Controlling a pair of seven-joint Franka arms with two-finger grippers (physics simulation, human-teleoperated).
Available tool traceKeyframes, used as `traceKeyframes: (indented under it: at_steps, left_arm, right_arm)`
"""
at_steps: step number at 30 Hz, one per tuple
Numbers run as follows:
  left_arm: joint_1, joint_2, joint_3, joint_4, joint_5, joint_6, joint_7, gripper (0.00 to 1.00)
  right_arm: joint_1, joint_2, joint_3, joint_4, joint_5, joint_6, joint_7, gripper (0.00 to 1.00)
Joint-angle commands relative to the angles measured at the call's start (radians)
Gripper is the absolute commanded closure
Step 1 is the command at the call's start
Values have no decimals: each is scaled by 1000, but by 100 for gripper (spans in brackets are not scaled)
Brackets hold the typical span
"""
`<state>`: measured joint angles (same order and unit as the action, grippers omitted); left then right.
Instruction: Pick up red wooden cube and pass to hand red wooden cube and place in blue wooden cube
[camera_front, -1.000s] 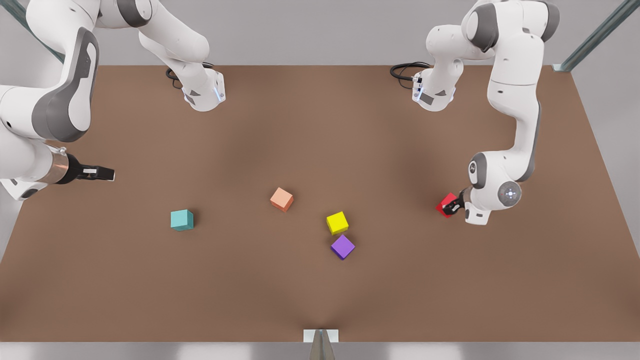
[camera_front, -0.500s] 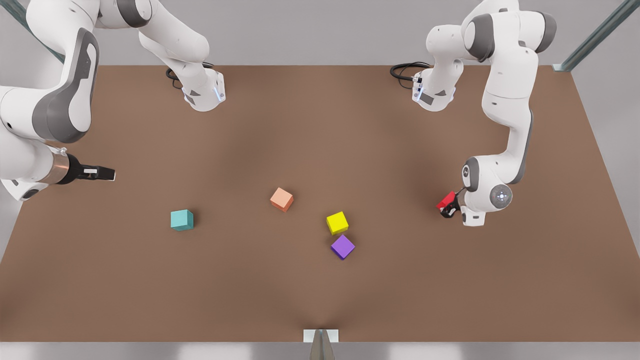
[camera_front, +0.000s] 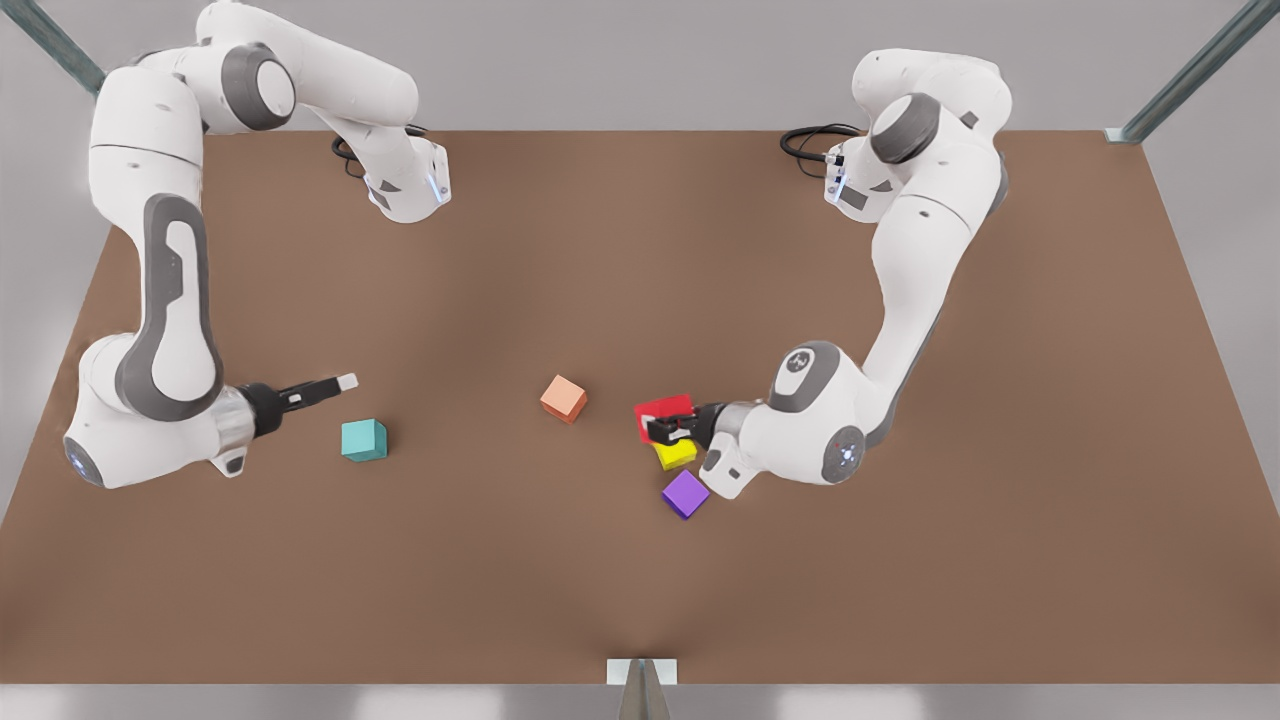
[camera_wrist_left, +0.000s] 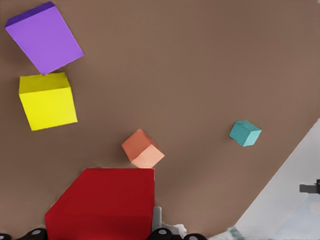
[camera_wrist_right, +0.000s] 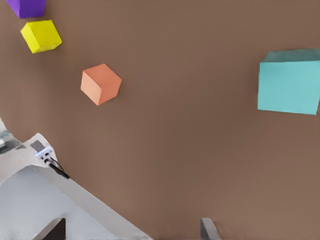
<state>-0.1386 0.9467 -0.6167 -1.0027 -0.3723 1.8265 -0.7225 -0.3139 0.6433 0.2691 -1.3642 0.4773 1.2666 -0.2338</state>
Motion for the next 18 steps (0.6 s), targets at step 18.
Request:
traceKeyframes:
  at_steps: [18]
  left_arm:
    - [28, 126, -84, -19, -435, 188, 785, 37]
  right_arm:
    - [209, 231, 1, 10, 724, 275, -2038, 0]
